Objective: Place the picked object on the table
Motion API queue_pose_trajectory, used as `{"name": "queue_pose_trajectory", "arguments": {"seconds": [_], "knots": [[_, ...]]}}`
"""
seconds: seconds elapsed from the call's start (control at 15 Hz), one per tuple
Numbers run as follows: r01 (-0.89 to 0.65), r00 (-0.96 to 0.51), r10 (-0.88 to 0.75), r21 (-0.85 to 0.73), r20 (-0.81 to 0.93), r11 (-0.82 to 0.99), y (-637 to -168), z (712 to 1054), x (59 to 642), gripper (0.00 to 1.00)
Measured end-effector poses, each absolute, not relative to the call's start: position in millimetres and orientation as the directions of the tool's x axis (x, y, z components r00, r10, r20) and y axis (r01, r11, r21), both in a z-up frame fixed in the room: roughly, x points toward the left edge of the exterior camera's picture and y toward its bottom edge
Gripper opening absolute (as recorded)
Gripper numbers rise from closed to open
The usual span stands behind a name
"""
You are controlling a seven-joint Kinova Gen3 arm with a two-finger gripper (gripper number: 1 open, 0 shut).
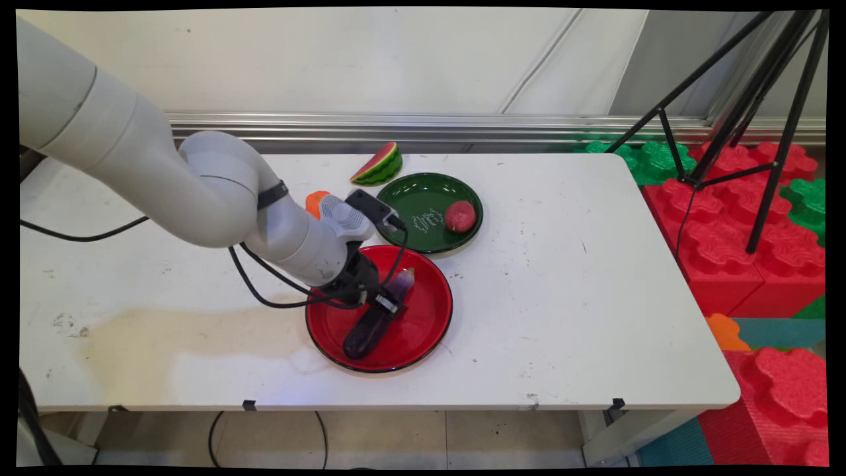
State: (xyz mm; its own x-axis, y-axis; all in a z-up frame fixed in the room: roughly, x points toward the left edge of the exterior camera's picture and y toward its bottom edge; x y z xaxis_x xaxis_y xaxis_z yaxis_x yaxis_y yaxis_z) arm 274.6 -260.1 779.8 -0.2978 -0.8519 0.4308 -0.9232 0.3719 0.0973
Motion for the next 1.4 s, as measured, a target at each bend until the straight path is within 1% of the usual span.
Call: {"name": "queue_pose_trajectory", "arguments": {"seconds": [0.53,0.8,1.07,1.4], "knots": [[-0.918,-0.324,-0.823,0.057,0.467,0.393,-259.8,811.0,276.8,0.0],[-0.897,-0.381,-0.788,0.014,0.483,0.442,-257.2,835.1,280.4,0.0],[-0.856,-0.465,-0.727,-0.049,0.505,0.514,-252.0,870.6,289.6,0.0],[-0.801,-0.558,-0.65,-0.129,0.515,0.585,-246.3,905.5,306.3,0.0]]}}
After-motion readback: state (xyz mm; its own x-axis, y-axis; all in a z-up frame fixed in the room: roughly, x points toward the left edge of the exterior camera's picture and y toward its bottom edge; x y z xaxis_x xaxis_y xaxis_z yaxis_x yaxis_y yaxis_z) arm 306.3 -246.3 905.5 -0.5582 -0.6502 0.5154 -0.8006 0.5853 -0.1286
